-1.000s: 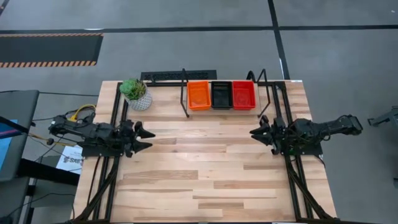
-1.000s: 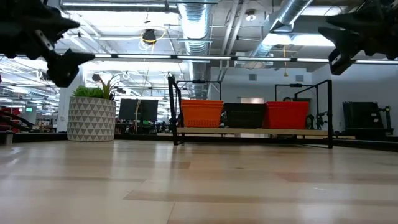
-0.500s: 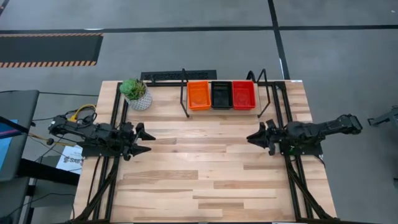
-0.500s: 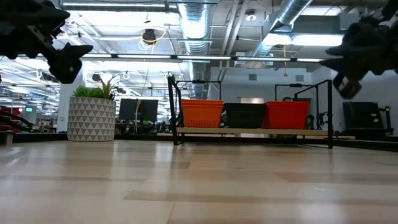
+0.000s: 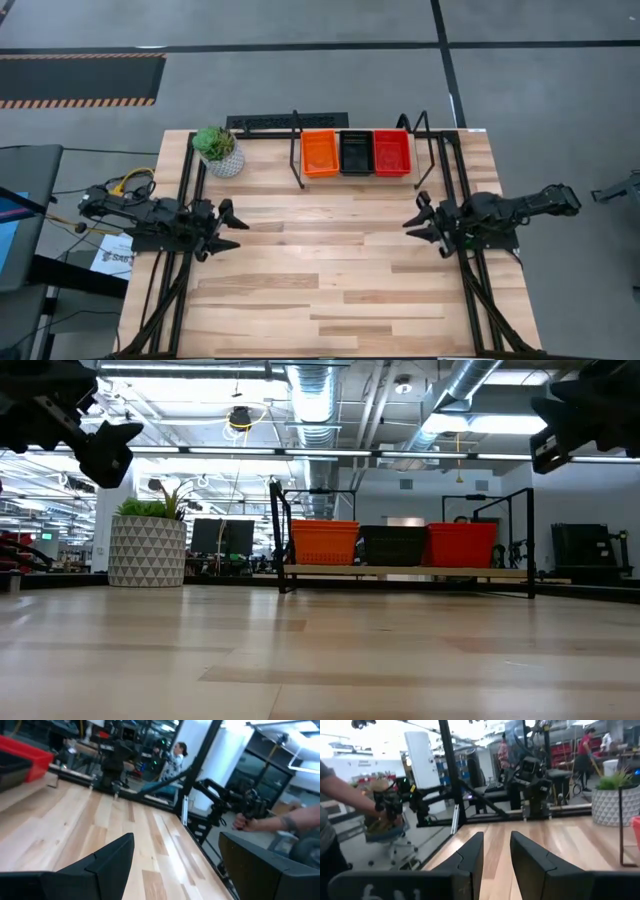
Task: Stack baskets on shelf by color
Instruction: Return to Home Position
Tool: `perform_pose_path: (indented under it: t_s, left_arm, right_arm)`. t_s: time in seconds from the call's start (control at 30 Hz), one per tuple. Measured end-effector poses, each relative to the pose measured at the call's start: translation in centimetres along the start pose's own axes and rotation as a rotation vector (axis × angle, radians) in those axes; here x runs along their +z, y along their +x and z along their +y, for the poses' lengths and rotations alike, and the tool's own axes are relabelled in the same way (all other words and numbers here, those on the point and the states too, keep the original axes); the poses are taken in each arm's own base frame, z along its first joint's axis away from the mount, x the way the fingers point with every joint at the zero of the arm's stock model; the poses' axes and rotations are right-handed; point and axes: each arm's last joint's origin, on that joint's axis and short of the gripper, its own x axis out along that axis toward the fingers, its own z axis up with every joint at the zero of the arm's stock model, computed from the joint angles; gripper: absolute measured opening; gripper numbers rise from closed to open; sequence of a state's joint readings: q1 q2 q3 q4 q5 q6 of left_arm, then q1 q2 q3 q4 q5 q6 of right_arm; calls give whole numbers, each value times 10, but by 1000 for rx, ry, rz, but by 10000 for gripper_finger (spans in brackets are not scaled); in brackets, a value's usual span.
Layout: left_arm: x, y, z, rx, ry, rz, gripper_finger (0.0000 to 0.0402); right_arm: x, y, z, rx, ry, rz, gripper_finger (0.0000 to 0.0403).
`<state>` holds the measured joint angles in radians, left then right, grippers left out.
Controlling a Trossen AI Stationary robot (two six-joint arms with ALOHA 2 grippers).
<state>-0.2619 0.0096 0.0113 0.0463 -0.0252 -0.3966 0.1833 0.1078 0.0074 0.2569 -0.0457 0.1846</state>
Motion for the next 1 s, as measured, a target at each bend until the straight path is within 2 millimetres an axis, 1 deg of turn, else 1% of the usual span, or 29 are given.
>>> perform_pose_path:
  t_s: [0.07,0.33,0.4,0.6,1.0]
  left_arm:
    - [-2,-1,0,-13,0,25,279]
    - [-1,-1,-3,-93,15,35,279]
    - [-1,-1,-2,-79,19,34,279]
    - [-2,0,0,-32,37,26,279]
    - [-2,0,0,-29,36,27,279]
  right_arm:
    - [-2,0,0,6,-9,22,118]
    - [-10,-1,-1,22,-22,110,118]
    - [-12,-1,-1,17,-13,129,118]
    - [-14,-1,-1,7,90,144,118]
    - [-21,-2,-3,-19,100,218,118]
